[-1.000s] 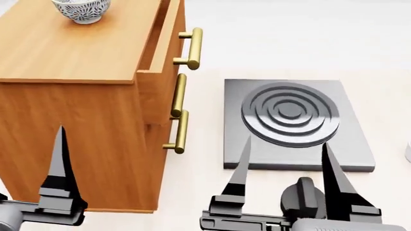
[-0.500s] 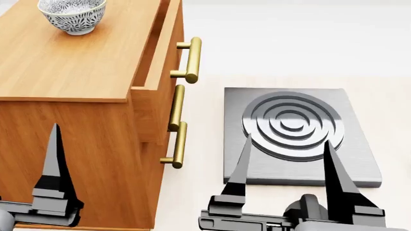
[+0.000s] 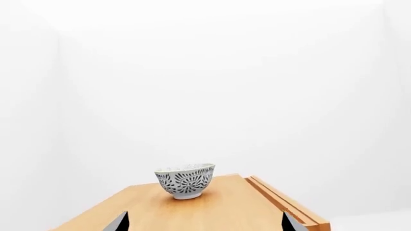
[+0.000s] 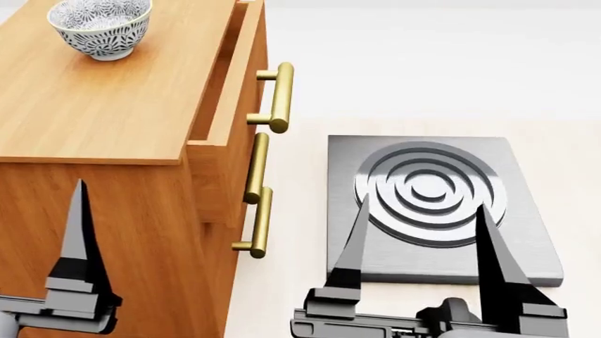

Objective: Pick the akita bowl on the wooden cabinet and place it on the plate.

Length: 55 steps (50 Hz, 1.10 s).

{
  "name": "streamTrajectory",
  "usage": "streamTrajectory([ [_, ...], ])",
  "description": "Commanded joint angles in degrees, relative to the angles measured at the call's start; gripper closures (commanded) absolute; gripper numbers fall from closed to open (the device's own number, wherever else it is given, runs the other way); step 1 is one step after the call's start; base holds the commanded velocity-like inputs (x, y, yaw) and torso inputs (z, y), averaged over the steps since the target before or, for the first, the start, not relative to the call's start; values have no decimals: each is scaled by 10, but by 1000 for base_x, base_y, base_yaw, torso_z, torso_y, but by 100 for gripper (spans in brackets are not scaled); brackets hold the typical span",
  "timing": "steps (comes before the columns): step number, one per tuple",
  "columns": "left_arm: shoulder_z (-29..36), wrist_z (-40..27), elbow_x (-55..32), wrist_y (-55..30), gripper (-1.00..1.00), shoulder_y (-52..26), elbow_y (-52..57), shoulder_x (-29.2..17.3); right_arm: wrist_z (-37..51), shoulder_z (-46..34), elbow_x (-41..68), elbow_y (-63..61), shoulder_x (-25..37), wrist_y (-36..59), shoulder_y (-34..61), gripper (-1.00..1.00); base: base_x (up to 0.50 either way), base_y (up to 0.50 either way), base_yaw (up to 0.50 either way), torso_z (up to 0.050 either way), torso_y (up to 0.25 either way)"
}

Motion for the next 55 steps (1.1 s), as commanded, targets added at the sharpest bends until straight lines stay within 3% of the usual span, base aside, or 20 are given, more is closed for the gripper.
streamTrajectory([
  [1, 30, -7, 32, -41, -100, -12, 52, -17, 3, -1, 4, -6, 7, -3, -2, -100, 0, 0, 0, 0, 0],
  [5, 42, -36, 55, -137, -100, -39, 128, -5, 4, 4, 9, -9, 9, -4, -4, -100, 0, 0, 0, 0, 0],
  [8, 58, -70, 46, -123, -100, -44, 136, -26, 6, 4, 11, -10, 10, -4, -5, -100, 0, 0, 0, 0, 0],
  [10, 85, -149, -11, -106, -100, -65, 136, -85, 6, 5, 12, -11, 11, -5, -5, -100, 0, 0, 0, 0, 0],
  [11, 114, -229, -70, -82, -100, -91, 136, -143, 7, 5, 12, -12, 11, -4, -6, -100, 0, 0, 0, 0, 0],
  [14, 257, -428, -215, 7, -100, -217, 136, -286, 8, 4, 12, -13, 12, -6, -6, -100, 0, 0, 0, 0, 0],
  [17, 405, -531, -272, 88, -100, -352, 136, -359, 9, 4, 14, -13, 12, -8, -7, -100, 0, 0, 0, 0, 0],
  [19, 450, -572, -323, 89, -100, -412, 136, -371, 10, 3, 13, -13, 13, -7, -7, -100, 0, 0, 0, 0, 0],
  [26, 435, -530, -381, 171, -100, -468, 128, -378, 14, 4, 15, -16, 15, -7, -7, -100, 0, 0, 0, 0, 0],
  [29, 425, -527, -438, 159, -100, -507, 130, -383, 15, 4, 16, -19, 17, -5, -7, -100, 0, 0, 0, 0, 0],
  [37, 433, -567, -622, 81, -100, -707, 119, -374, 19, 3, 17, -26, 20, -2, -5, -100, 0, 0, 0, 0, 0],
  [55, 413, -461, -796, 28, -100, -869, -52, -301, 22, -5, 14, -30, 25, -5, -5, -100, 0, 0, 0, 0, 0],
])
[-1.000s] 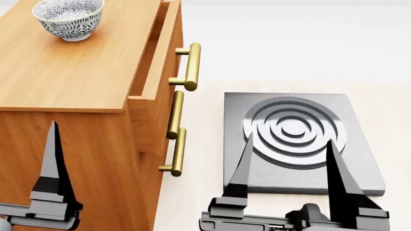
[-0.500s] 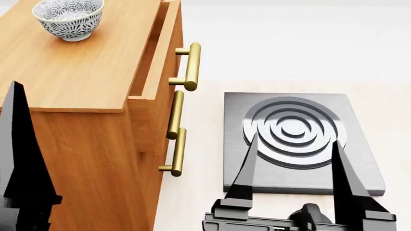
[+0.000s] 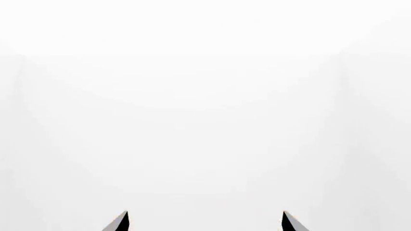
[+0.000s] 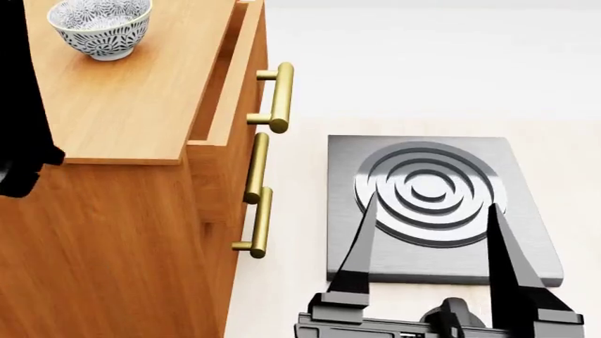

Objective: Pick the akita bowl on the wooden cabinet and place it on the plate.

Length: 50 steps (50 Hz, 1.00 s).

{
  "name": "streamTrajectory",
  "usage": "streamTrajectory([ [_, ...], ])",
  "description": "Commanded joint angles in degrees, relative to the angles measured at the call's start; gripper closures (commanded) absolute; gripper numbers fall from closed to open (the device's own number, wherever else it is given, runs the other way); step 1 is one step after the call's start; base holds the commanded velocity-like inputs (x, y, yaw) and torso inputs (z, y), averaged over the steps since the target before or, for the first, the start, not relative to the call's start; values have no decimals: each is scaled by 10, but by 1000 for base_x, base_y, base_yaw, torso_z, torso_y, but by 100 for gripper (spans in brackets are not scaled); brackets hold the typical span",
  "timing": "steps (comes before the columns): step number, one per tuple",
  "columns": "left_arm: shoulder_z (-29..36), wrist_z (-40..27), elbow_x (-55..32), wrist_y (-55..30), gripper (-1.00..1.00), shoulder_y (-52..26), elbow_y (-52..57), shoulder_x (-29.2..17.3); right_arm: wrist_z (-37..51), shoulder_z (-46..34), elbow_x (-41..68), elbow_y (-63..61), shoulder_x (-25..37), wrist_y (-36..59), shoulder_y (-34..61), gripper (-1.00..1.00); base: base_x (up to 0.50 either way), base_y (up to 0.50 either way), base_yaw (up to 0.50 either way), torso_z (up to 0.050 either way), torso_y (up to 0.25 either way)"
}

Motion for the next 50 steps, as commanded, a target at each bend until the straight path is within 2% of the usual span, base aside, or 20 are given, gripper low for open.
streamTrajectory([
  [1, 0, 49, -115, -44, -100, -127, -102, 41, 2, -4, -1, -2, 3, -1, 1, -100, 0, 0, 0, 0, 0],
  [7, 0, 95, -135, -64, -100, -168, -170, 75, 4, -5, 0, -7, 5, -1, 0, -100, 0, 0, 0, 0, 0],
  [18, 18, 191, -166, -135, -100, -277, -380, 166, 6, -7, 4, -9, 7, -3, 0, -100, 0, 0, 0, 0, 0],
  [25, 64, 254, -134, -200, -100, -343, -514, 233, 8, -6, 8, -12, 8, -7, -1, -100, 0, 0, 0, 0, 0],
  [33, 92, 340, -104, -219, -100, -375, -649, 296, 8, -8, 12, -14, 9, -8, 0, -100, 0, 0, 0, 0, 0],
  [35, 102, 333, -83, -220, -100, -385, -669, 306, 8, -8, 13, -14, 10, -9, 0, -100, 0, 0, 0, 0, 0],
  [37, 104, 375, -84, -225, -100, -399, -731, 331, 8, -10, 13, -15, 10, -9, 0, -100, 0, 0, 0, 0, 0],
  [46, 126, 465, -62, -245, -100, -438, -897, 407, 10, -16, 11, -20, 12, -5, 2, -100, 0, 0, 0, 0, 0],
  [50, 120, 537, -67, -246, -100, -457, -992, 445, 9, -18, 13, -16, 12, -7, 4, -100, 0, 0, 0, 0, 0],
])
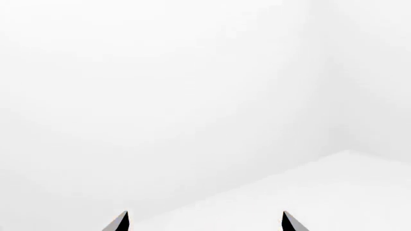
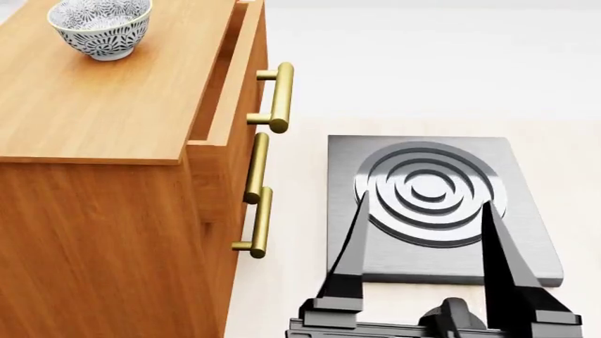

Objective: Pick the akita bowl on the wooden cabinet and place it on the plate.

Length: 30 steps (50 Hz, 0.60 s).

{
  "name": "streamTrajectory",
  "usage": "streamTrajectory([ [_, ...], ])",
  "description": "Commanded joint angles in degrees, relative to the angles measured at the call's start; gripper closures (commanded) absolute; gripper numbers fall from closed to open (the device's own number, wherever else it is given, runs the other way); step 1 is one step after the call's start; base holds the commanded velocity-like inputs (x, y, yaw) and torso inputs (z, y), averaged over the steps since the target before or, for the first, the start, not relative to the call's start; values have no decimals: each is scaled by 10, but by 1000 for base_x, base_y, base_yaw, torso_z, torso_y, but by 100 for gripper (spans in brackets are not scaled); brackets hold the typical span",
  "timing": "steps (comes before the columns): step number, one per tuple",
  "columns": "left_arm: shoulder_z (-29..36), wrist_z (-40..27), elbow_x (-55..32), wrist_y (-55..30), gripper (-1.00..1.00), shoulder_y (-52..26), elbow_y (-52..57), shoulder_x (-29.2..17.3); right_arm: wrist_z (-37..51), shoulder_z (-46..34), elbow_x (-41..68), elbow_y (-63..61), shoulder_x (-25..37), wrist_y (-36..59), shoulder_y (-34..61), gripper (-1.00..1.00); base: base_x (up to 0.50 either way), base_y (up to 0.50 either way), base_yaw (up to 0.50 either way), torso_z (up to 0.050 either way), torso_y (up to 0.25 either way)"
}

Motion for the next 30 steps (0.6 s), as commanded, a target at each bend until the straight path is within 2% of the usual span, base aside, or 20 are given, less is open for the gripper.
streamTrajectory([
  [1, 18, 154, 18, -21, -100, -58, -241, 104, 0, -5, 1, 1, 2, -1, 3, -100, 0, 0, 0, 0, 0],
  [5, 34, 243, 31, -29, -100, -76, -388, 167, 0, -7, 1, 2, 2, -1, 3, -100, 0, 0, 0, 0, 0],
  [6, 36, 252, 20, -32, -100, -76, -401, 170, 0, -7, 0, 1, 3, -1, 3, -100, 0, 0, 0, 0, 0],
  [8, 45, 251, -21, -41, -100, -72, -420, 170, 1, -7, 1, 2, 3, -1, 4, -100, 0, 0, 0, 0, 0],
  [14, 167, 275, -108, -51, -100, -73, -444, 170, -1, -7, 4, 8, 4, -5, 3, -100, 0, 0, 0, 0, 0],
  [22, 252, 278, -214, -58, -100, -77, -478, 170, -1, -6, 4, 13, 7, -9, 4, -100, 0, 0, 0, 0, 0],
  [23, 264, 249, -253, -42, -100, -74, -479, 168, -2, -7, 3, 16, 6, -10, 4, -100, 0, 0, 0, 0, 0],
  [28, 446, 262, -377, -40, -100, -90, -479, 168, -2, -11, 0, 18, 6, -11, 4, -100, 0, 0, 0, 0, 0],
  [30, 466, 269, -342, -61, -100, -90, -478, 170, -2, -11, 2, 21, 6, -12, 4, -100, 0, 0, 0, 0, 0],
])
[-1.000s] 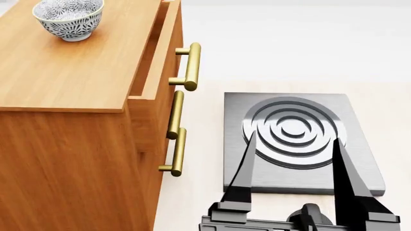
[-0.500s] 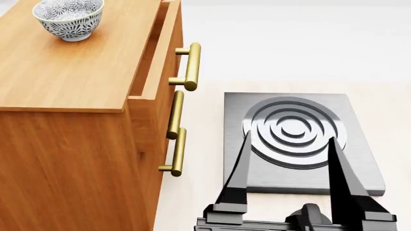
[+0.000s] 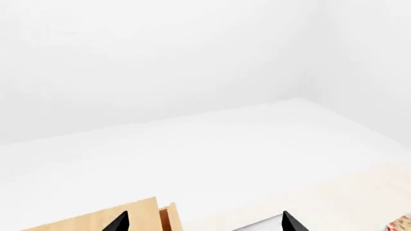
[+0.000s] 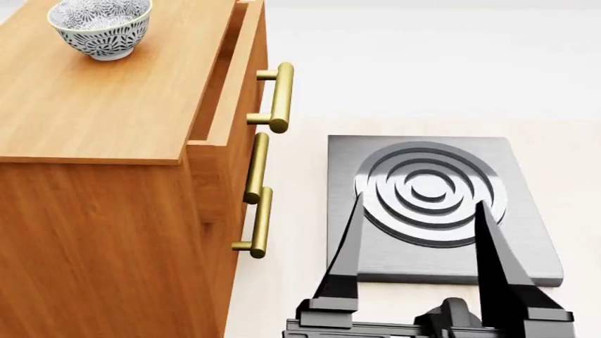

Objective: Pick the akita bowl on the wooden cabinet and place it on the plate.

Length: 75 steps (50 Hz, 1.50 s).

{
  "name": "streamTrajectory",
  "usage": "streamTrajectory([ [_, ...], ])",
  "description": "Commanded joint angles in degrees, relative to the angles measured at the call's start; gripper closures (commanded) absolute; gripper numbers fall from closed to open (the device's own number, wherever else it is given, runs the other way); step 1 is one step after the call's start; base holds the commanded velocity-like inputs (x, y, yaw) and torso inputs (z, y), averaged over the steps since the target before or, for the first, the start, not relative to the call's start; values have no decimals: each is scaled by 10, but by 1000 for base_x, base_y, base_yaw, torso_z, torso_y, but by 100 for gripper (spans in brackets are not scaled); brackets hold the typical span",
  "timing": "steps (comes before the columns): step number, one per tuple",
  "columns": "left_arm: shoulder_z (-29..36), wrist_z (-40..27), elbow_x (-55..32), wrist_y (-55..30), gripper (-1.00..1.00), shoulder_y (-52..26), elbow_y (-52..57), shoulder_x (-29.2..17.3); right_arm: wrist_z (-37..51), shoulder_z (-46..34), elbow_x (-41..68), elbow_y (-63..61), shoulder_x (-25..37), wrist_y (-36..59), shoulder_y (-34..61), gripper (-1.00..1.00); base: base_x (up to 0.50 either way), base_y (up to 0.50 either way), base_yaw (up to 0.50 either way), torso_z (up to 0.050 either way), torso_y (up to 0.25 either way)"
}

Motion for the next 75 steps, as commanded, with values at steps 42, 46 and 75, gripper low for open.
streamTrajectory([
  [42, 507, -27, -361, -14, -100, -25, -41, -42, -6, -29, -5, 20, 2, -11, 6, -100, 0, 0, 0, 0, 0],
  [46, 592, -18, -433, -1, -100, -21, -41, -46, -5, -27, -3, 19, 3, -13, 5, -100, 0, 0, 0, 0, 0],
  [75, 827, -56, -658, -4, -100, 11, -41, -73, -4, -37, -7, 32, 5, -20, 6, -100, 0, 0, 0, 0, 0],
])
